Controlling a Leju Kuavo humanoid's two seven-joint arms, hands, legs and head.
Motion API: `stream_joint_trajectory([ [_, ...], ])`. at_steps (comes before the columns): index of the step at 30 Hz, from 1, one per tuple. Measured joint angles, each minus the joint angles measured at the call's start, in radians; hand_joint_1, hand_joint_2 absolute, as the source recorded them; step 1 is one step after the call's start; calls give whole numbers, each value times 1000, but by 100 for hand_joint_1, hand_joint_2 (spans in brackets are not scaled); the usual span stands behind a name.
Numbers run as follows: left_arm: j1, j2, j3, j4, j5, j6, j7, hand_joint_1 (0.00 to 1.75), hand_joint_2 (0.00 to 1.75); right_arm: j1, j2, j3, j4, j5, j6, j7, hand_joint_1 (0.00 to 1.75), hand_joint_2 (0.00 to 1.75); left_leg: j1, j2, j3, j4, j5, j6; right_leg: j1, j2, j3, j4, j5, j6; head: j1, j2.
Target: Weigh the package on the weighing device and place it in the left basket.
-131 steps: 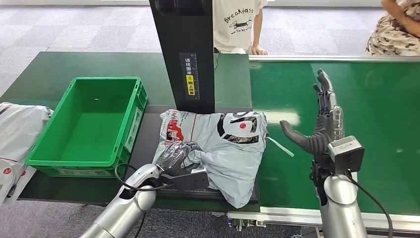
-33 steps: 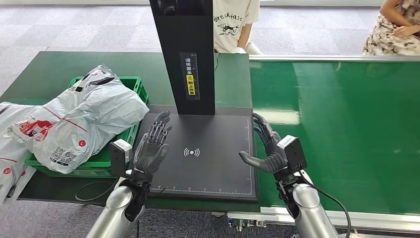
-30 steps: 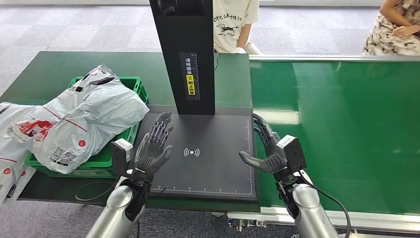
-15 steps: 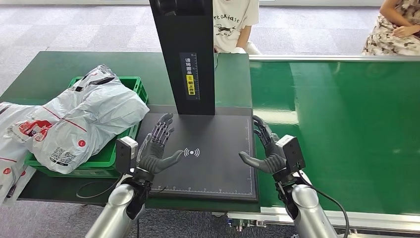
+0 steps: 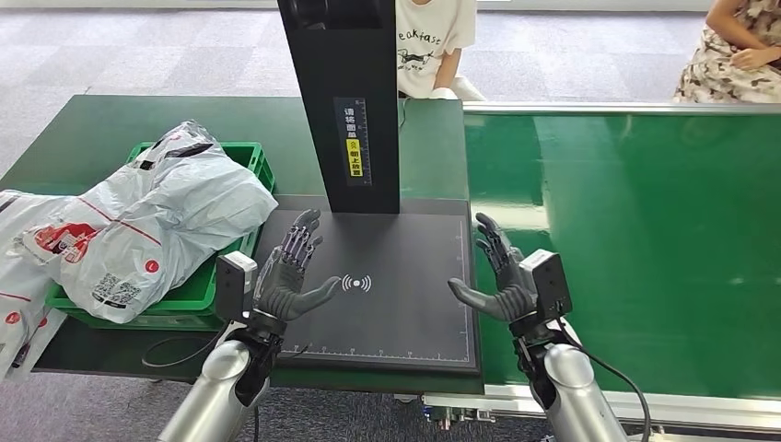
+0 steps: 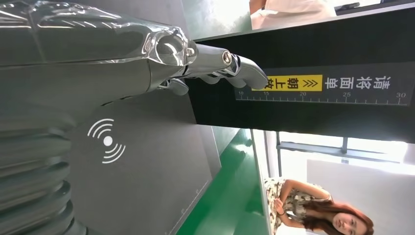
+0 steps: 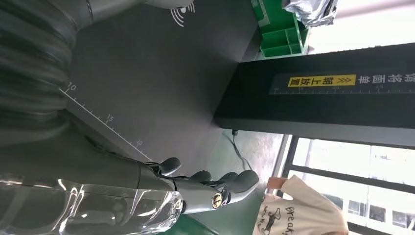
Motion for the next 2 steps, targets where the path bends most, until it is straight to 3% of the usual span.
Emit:
stream_joint_trajectory([
  [2,0,0,-2,0,2,0,0,0,175,1,0,0,-1,0,2,0,0,175,0,0,0,0,0,0,0,0,0,0,0,0,0,0],
])
